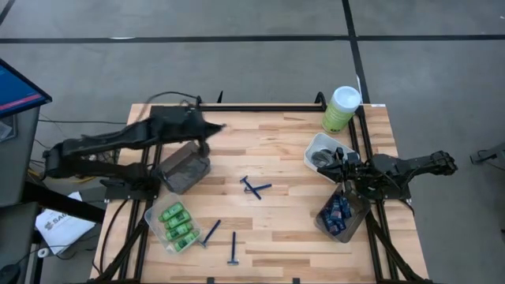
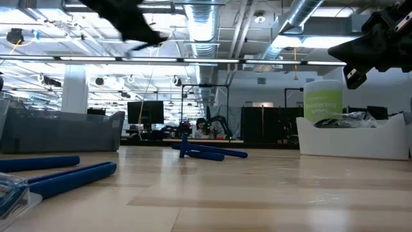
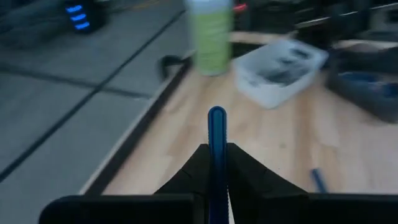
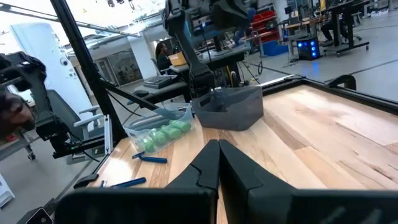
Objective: Pick & Place Travel size toiletries
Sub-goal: Put the blue razor into the left black bin
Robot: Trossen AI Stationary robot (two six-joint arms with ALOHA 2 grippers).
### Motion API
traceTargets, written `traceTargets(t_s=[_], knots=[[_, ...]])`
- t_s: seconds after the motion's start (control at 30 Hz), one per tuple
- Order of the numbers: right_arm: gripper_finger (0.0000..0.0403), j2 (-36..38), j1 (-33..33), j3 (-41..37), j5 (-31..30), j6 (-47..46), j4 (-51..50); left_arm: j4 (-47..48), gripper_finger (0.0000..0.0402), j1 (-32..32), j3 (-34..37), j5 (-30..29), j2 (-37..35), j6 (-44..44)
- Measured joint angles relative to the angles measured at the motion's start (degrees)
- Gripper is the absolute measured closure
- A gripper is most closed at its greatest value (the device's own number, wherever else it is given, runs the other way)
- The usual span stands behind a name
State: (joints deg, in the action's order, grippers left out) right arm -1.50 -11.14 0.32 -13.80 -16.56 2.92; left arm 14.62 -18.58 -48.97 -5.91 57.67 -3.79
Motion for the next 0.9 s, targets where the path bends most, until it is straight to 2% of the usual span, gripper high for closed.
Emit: traceTargets(t_s=[0.17, 0.27, 0.37, 0.6, 0.9], knots=[[0.0403, 0.0, 0.0, 0.0, 0.0, 0.0, 0.0, 16.5, 0.0379, 1.7, 0.0, -15.2, -8.2, 9.0], [0.0403, 0.0, 0.0, 0.0, 0.0, 0.0, 0.0, 26.3, 0.0379, 2.1, 0.0, -19.8, -9.7, 15.7], [0.0403, 0.0, 0.0, 0.0, 0.0, 0.0, 0.0, 32.6, 0.0379, 2.1, 0.1, -20.8, -9.1, 21.4], [0.0403, 0.0, 0.0, 0.0, 0.0, 0.0, 0.0, 33.6, 0.0379, 2.1, 7.0, -18.1, -4.5, 38.8], [0.0403, 0.0, 0.0, 0.0, 0.0, 0.0, 0.0, 30.6, 0.0379, 4.4, 15.5, -16.7, -1.5, 43.6]])
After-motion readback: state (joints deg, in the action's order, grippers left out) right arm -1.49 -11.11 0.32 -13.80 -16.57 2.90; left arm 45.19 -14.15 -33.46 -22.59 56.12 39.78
